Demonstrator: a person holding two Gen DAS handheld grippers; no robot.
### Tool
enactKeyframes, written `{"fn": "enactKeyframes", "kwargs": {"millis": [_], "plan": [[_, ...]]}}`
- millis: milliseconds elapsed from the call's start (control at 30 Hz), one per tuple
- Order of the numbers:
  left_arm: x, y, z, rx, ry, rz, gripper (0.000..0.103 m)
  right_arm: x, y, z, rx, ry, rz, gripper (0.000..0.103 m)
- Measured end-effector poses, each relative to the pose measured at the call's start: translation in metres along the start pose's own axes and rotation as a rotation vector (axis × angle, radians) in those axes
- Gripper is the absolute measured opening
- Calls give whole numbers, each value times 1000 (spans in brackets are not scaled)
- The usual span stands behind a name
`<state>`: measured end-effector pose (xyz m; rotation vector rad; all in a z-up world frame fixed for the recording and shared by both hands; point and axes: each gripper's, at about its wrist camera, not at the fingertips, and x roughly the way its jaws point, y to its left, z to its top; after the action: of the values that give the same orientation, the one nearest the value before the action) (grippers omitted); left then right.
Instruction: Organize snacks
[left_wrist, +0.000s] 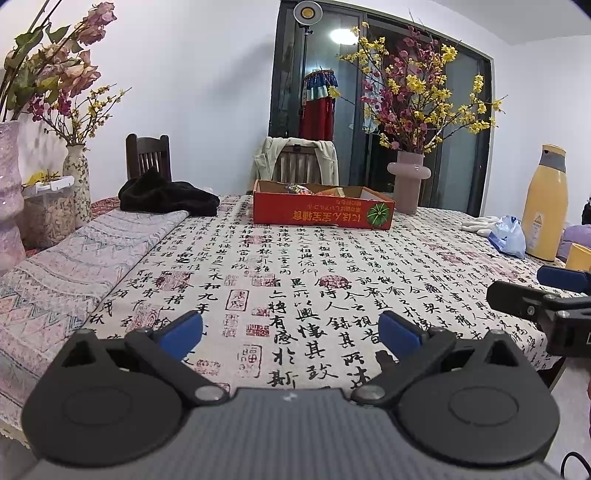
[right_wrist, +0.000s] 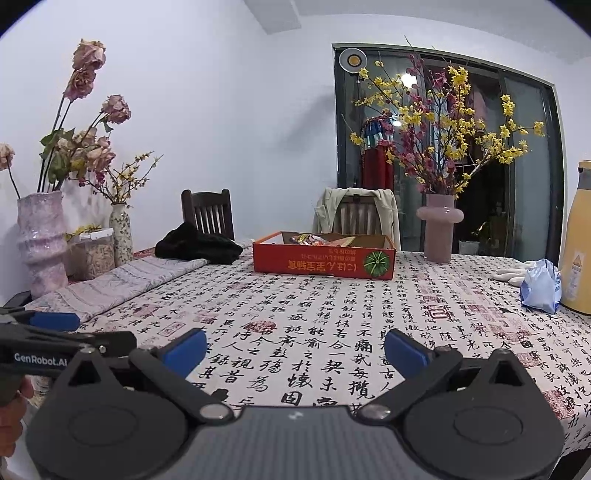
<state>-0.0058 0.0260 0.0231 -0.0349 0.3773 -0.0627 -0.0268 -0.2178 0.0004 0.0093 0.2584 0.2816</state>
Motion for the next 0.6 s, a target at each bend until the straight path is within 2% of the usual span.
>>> {"fn": "enactKeyframes", "kwargs": {"millis": [600], "plan": [[-1, -2, 1, 11, -10, 6, 103, 1, 0, 0, -1, 7, 2, 103]]}}
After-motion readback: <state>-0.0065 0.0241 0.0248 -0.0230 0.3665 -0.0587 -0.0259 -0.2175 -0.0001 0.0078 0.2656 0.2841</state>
